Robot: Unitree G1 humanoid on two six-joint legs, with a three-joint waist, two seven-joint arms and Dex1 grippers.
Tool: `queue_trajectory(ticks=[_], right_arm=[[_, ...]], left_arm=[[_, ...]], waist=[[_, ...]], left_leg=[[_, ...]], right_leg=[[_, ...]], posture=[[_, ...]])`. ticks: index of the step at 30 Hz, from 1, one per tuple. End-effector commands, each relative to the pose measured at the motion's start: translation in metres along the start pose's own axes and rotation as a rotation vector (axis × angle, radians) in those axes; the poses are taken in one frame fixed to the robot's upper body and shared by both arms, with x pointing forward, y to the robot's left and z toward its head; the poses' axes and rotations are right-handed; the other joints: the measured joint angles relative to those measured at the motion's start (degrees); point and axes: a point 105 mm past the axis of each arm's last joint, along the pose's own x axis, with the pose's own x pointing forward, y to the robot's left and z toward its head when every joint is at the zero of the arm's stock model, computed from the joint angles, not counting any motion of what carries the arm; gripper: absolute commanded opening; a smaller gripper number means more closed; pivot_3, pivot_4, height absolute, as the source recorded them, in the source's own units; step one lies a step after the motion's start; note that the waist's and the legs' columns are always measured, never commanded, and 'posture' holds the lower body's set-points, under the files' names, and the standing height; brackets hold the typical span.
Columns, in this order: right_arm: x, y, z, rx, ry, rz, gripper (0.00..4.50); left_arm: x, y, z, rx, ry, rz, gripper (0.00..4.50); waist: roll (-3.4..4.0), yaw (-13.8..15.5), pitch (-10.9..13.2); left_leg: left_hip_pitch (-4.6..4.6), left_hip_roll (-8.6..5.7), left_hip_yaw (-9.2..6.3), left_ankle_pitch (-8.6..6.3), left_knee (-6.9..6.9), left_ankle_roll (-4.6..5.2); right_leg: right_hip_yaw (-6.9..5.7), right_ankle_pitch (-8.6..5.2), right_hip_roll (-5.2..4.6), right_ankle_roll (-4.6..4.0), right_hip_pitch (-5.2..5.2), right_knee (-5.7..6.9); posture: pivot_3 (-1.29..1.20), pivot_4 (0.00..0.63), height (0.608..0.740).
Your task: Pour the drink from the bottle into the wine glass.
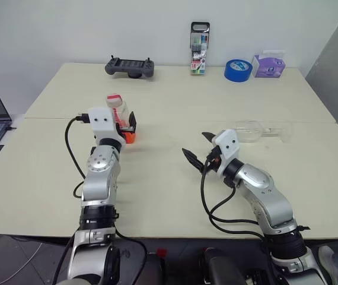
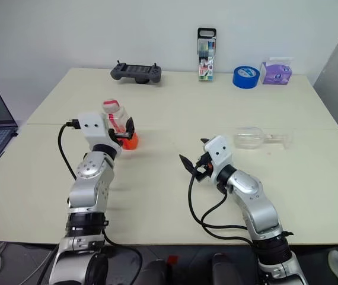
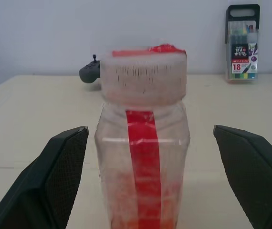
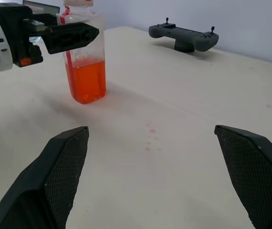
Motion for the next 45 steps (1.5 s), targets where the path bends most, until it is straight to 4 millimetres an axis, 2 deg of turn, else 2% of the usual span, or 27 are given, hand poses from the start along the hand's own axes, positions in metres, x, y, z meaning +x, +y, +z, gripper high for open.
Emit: queue_trajectory(ticks=[1, 5, 9, 20, 23, 28, 30, 33, 35, 37, 38, 41, 45], right_arm=[[-0.002, 0.003, 0.012, 0.004, -0.043, 0.015, 4.5], [-0.003, 0.016, 0.025, 0.028, -0.093, 0.091, 4.5], [-0.002, 0.018, 0.034, 0.035, -0.113, 0.108, 4.5], [0.0, 0.018, 0.034, 0.014, -0.107, 0.103, 4.5], [0.001, 0.016, 0.038, 0.013, -0.116, 0.099, 4.5], [-0.001, 0.01, 0.052, 0.011, -0.135, 0.065, 4.5], [0.0, -0.002, 0.06, -0.013, -0.1, -0.004, 4.5], [0.002, -0.01, 0.087, -0.015, -0.107, -0.044, 4.5], [0.002, -0.008, 0.101, 0.014, -0.117, -0.031, 4.5], [0.001, -0.003, 0.12, 0.029, -0.125, 0.016, 4.5], [0.0, -0.003, 0.128, 0.035, -0.125, 0.025, 4.5], [0.002, 0.0, 0.136, 0.041, -0.1, 0.019, 4.5], [0.006, 0.006, 0.132, 0.06, -0.044, -0.001, 4.5]], left_arm=[[0.008, 0.003, 0.013, -0.008, -0.056, -0.014, 4.47], [0.014, 0.0, 0.011, 0.005, -0.059, -0.036, 4.47], [0.017, 0.0, 0.009, 0.007, -0.06, -0.038, 4.47], [0.021, 0.002, 0.006, 0.013, -0.052, -0.035, 4.47], [0.021, 0.006, 0.005, 0.024, -0.053, -0.029, 3.87], [0.02, 0.01, 0.003, 0.056, -0.046, -0.057, 2.3], [0.017, -0.004, 0.006, 0.06, -0.052, -0.161, 1.82], [0.004, -0.047, 0.022, 0.021, -0.07, -0.413, 1.79], [-0.005, -0.062, 0.033, -0.011, -0.081, -0.499, 1.79], [-0.029, -0.093, 0.054, -0.024, -0.108, -0.685, 1.79], [-0.041, -0.104, 0.058, -0.023, -0.1, -0.761, 1.79], [-0.065, -0.118, 0.058, -0.01, -0.06, -0.888, 1.79], [-0.077, -0.126, 0.052, 0.023, -0.044, -0.944, 1.79]], waist=[[0.0, 0.0, 0.0], [0.0, 0.0, 0.0], [-0.01, 0.0, 0.0], [-0.01, 0.0, 0.0], [-0.01, 0.0, 0.0], [-0.01, 0.0, 0.0], [0.0, -0.1, 0.0], [0.01, -0.1, 0.0], [0.01, 0.1, 0.0], [0.01, -0.1, 0.0], [0.01, -0.2, 0.0], [0.03, -0.2, 0.0], [0.05, -0.4, 0.0]], left_leg=[[0.0, -0.01, 0.01, 0.0, 0.0, 0.0], [0.0, -0.01, 0.04, 0.0, 0.0, 0.0], [-0.01, 0.01, -0.03, 0.0, 0.0, 0.0], [0.0, 0.0, -0.03, 0.0, 0.0, 0.0], [0.0, 0.0, -0.03, 0.0, 0.0, 0.0], [-0.01, 0.0, -0.05, 0.0, 0.0, 0.0], [-0.01, 0.0, -0.05, 0.0, 0.0, 0.0], [-0.05, -0.04, 0.01, 0.01, 0.0, -0.02], [-0.18, -0.04, -0.02, 0.02, 0.02, -0.03], [-0.25, -0.02, -0.14, 0.01, 0.01, -0.04], [-0.3, -0.01, -0.14, 0.0, 0.0, -0.05], [-0.7, 0.01, -0.09, 0.01, 0.02, -0.06], [-0.66, 0.04, -0.04, 0.0, 0.01, -0.03]], right_leg=[[-0.01, 0.0, 0.0, 0.01, 0.0, 0.0], [-0.01, 0.02, -0.03, 0.02, -0.02, 0.0], [-0.03, 0.02, -0.05, 0.02, -0.02, 0.02], [-0.1, 0.02, -0.15, 0.02, -0.03, 0.05], [-0.11, 0.02, -0.14, 0.02, -0.03, 0.06], [-0.17, 0.02, -0.15, 0.02, -0.04, 0.09], [-0.17, 0.02, -0.16, 0.02, -0.05, 0.09], [-0.13, 0.02, -0.2, 0.02, -0.13, 0.18], [-0.12, 0.03, -0.23, 0.01, -0.25, 0.2], [-0.08, 0.03, -0.25, 0.0, -0.27, 0.17], [-0.06, 0.02, -0.25, 0.0, -0.33, 0.18], [0.01, 0.03, -0.25, -0.01, -0.77, 0.3], [0.04, 0.04, -0.21, -0.02, -0.8, 0.37]], posture=[[0.0, 0.15, 0.74], [0.0, 0.15, 0.74], [0.0, 0.15, 0.74], [0.0, 0.15, 0.74], [0.0, 0.15, 0.74], [0.0, 0.15, 0.74], [0.0, 0.15, 0.74], [0.0, 0.15, 0.74], [0.0, 0.15, 0.74], [0.0, 0.15, 0.74], [0.0, 0.15, 0.74], [0.0, 0.15, 0.74], [0.0, 0.15, 0.74]])
